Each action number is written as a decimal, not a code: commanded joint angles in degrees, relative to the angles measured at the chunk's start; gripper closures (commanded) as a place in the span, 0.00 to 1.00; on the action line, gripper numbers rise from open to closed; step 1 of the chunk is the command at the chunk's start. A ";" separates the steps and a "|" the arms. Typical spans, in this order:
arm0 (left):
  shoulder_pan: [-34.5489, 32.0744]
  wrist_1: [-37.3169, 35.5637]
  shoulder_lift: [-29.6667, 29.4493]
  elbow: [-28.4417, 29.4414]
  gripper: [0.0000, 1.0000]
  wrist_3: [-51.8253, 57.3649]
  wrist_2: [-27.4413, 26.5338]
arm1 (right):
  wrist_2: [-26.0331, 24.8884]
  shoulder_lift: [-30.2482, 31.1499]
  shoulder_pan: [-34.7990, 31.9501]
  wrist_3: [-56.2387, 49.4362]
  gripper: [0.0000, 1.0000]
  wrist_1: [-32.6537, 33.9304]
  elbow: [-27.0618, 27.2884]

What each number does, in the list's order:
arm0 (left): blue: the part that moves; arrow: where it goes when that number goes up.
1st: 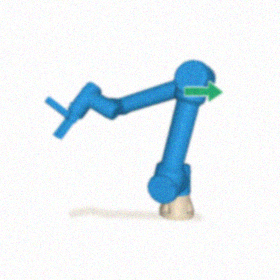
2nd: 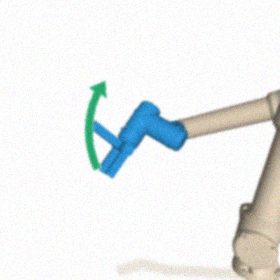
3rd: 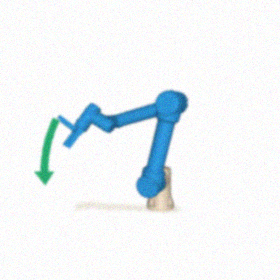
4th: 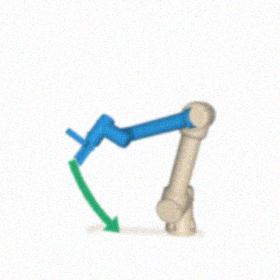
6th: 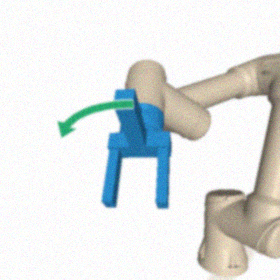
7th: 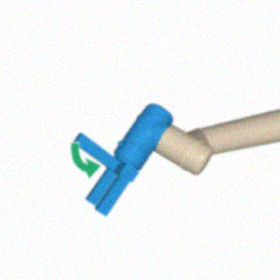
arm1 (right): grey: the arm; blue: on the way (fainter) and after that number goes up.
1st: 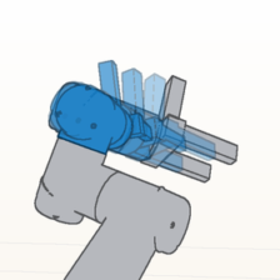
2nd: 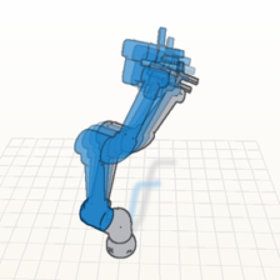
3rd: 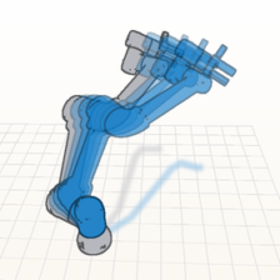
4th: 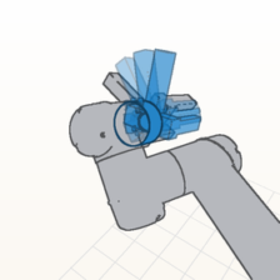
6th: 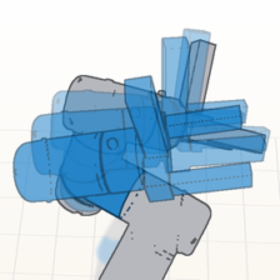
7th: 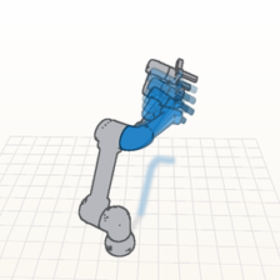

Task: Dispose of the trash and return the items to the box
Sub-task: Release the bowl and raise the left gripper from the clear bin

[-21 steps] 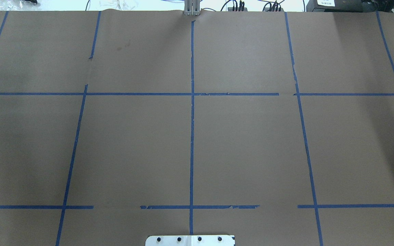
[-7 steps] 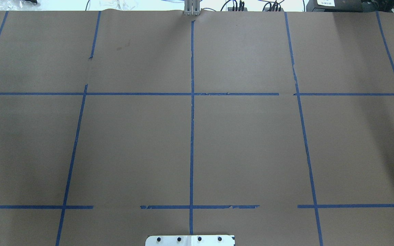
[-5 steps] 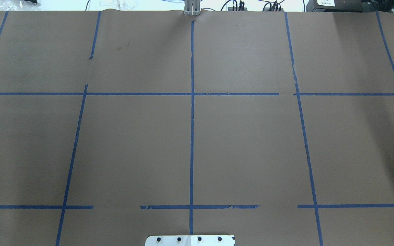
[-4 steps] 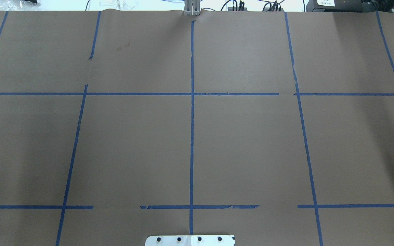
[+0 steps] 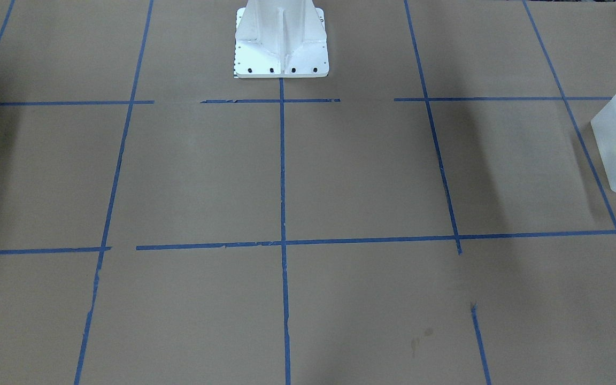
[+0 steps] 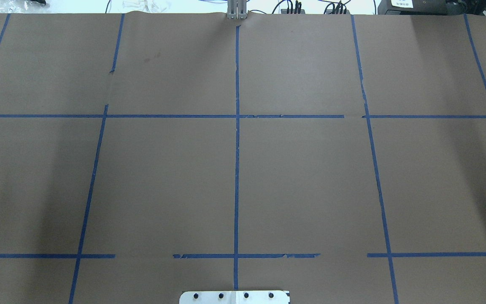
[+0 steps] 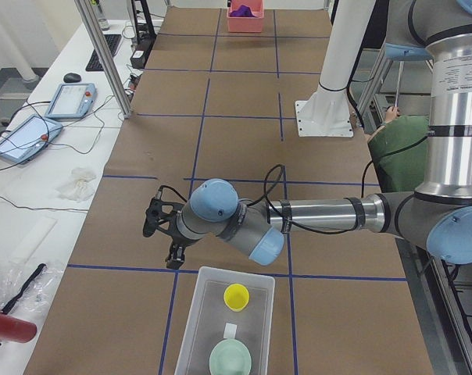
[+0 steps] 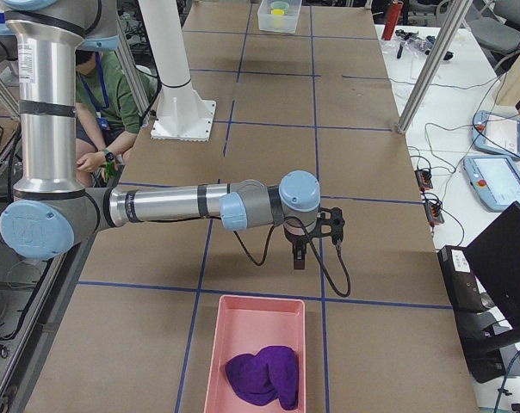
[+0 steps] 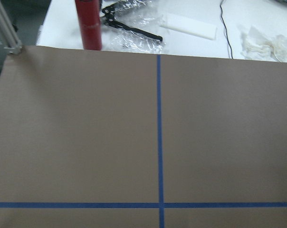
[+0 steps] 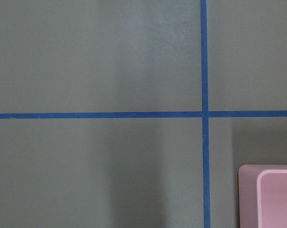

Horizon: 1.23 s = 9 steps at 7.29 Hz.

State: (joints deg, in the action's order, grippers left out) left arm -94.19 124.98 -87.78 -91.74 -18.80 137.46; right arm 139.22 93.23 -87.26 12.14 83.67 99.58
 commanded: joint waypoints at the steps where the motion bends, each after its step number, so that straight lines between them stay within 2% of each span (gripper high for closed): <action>1: 4.70 -10.83 -0.37 -6.22 0.00 1.04 -0.79 | -0.18 0.20 0.07 -0.01 0.00 0.00 0.00; 3: 3.93 -20.34 -0.38 -5.47 0.00 13.71 -0.96 | -0.18 0.28 -0.02 -0.10 0.00 0.00 0.00; 5: 3.49 -34.48 -0.46 -4.94 0.00 30.15 -3.05 | -0.18 0.72 0.07 -0.10 0.00 0.00 -0.09; 6: 2.53 -36.63 -0.55 -4.07 0.00 31.71 -5.07 | -0.18 1.16 -0.02 -0.19 0.00 0.09 -0.09; 9: -0.29 -36.39 -0.29 -0.89 0.00 31.37 -4.65 | -0.09 1.51 0.07 -0.36 0.00 0.27 -0.61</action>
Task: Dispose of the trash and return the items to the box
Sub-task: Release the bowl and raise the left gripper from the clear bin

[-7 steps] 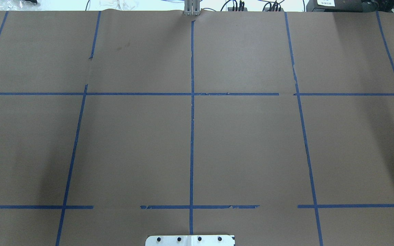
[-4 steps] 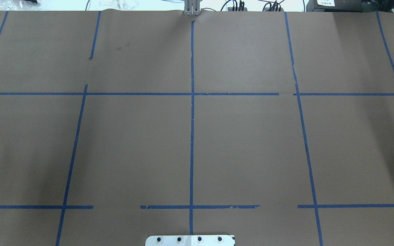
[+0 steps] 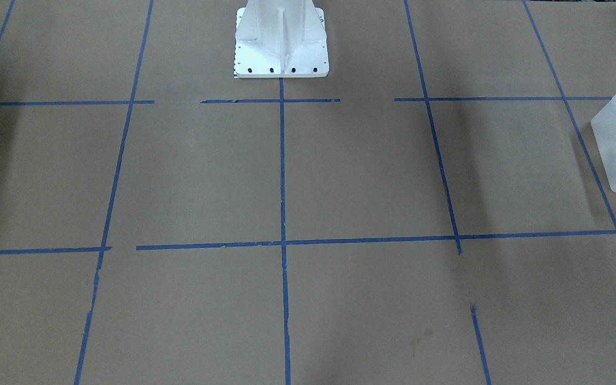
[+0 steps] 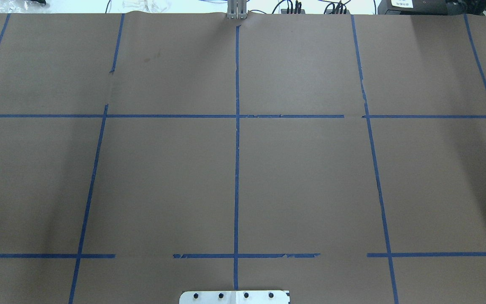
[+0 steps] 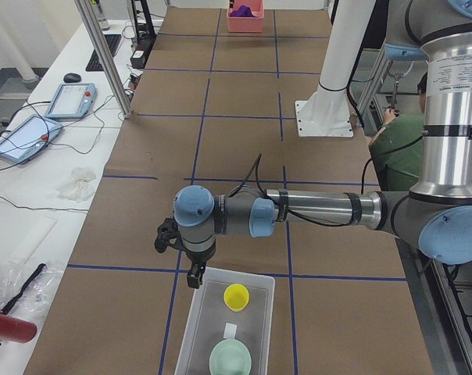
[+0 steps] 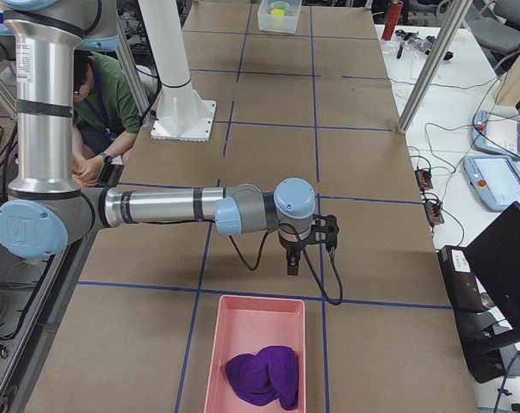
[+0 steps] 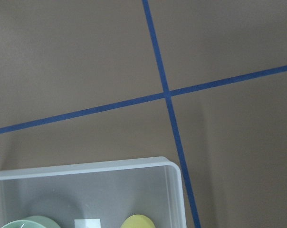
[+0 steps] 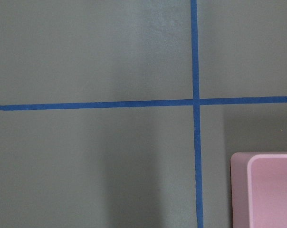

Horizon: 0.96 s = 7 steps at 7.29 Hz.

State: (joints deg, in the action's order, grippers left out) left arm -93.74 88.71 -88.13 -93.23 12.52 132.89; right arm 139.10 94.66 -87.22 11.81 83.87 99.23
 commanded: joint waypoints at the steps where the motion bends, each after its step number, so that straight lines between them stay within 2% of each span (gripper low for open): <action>1: -0.75 -0.12 -0.02 0.59 0.00 -0.04 -0.08 | -0.05 0.26 0.03 -0.03 0.00 -0.11 -0.52; 7: -0.66 -0.03 -0.28 -0.20 0.00 -0.13 -0.35 | -0.14 0.17 0.03 -0.56 0.00 -0.38 -1.84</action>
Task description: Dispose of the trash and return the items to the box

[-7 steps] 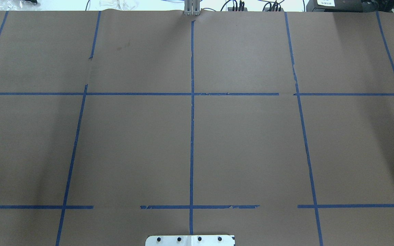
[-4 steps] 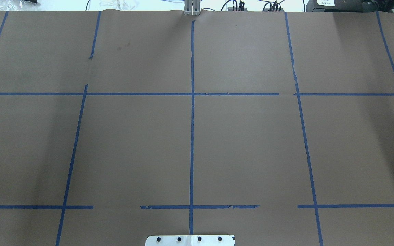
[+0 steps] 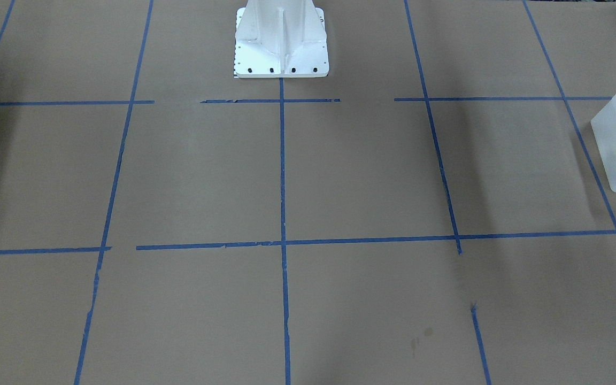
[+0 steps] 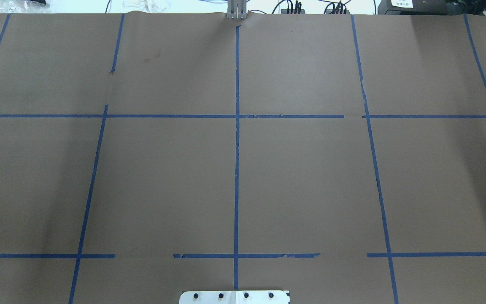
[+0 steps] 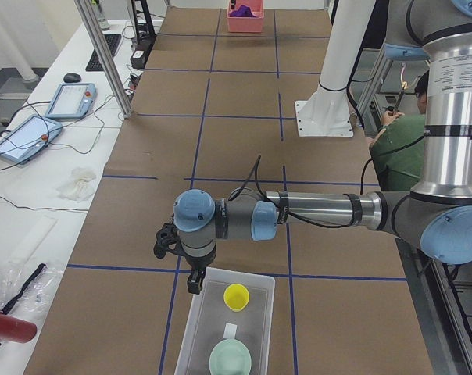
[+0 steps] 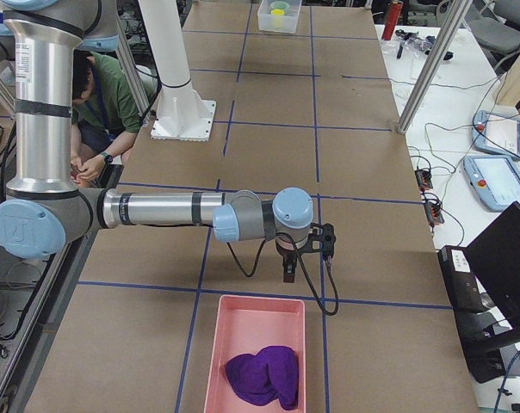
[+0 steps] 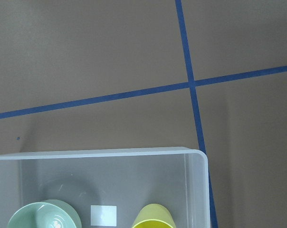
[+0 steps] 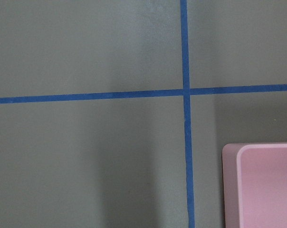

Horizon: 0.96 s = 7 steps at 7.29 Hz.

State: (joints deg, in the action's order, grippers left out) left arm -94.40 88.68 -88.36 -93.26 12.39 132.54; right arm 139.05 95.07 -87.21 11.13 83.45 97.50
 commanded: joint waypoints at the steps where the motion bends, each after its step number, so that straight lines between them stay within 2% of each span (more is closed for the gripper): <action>1: -0.09 0.00 -0.06 -0.69 0.00 0.00 -0.09 | -0.09 -0.59 0.02 0.12 0.00 0.04 -0.47; 7: -0.09 1.05 -0.32 -1.66 0.00 0.09 0.09 | -1.59 -1.64 0.11 0.56 0.00 -0.13 -0.65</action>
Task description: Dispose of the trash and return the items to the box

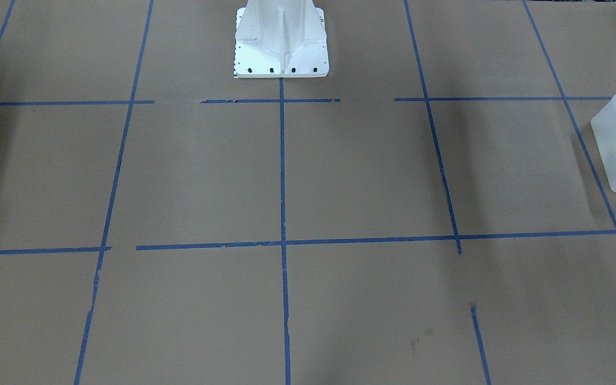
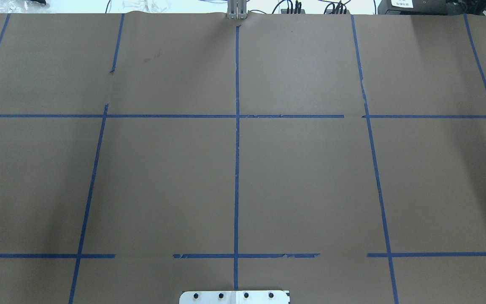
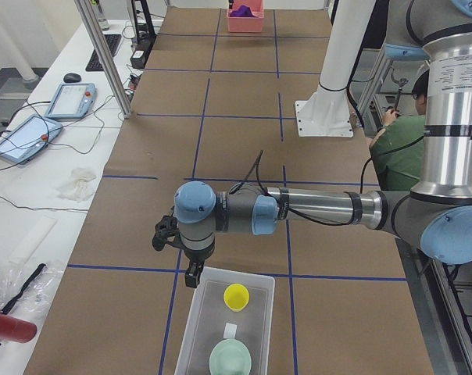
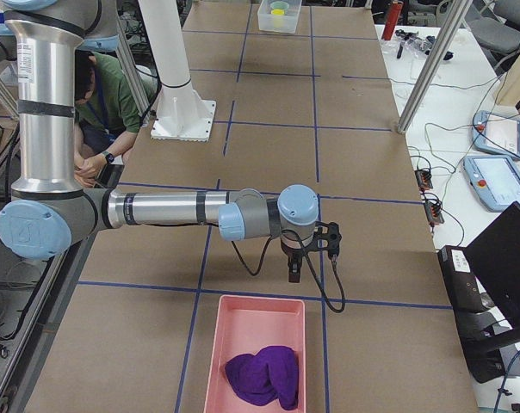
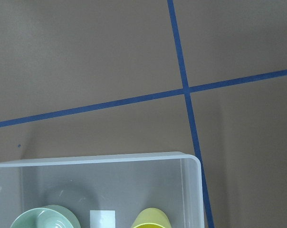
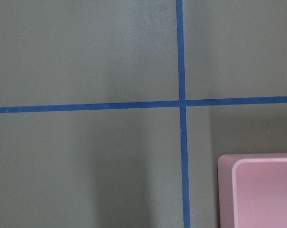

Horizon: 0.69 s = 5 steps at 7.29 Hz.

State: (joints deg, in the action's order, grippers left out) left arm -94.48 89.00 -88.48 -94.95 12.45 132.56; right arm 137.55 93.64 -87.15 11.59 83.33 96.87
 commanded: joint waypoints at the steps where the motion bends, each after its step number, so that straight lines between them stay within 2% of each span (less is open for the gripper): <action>1: -0.09 1.61 -0.20 0.03 0.00 -0.06 0.07 | -0.09 -0.65 0.05 0.19 0.00 -0.01 -0.28; 2: -0.09 2.48 -0.46 -0.06 0.00 -3.28 0.07 | -0.09 -0.92 0.05 0.19 0.00 -0.01 -0.72; 3: -0.09 6.67 -0.55 0.20 0.00 -8.62 -0.02 | -0.09 -1.53 0.05 0.28 0.00 0.08 -1.07; 5: -0.09 8.12 -0.28 0.64 0.00 -9.46 -0.02 | -0.09 -1.62 0.05 0.36 0.00 -0.01 -0.98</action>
State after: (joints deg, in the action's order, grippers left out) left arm -94.57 96.11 -88.80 -94.51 4.07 132.55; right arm 137.46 92.18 -87.10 11.87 83.34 95.90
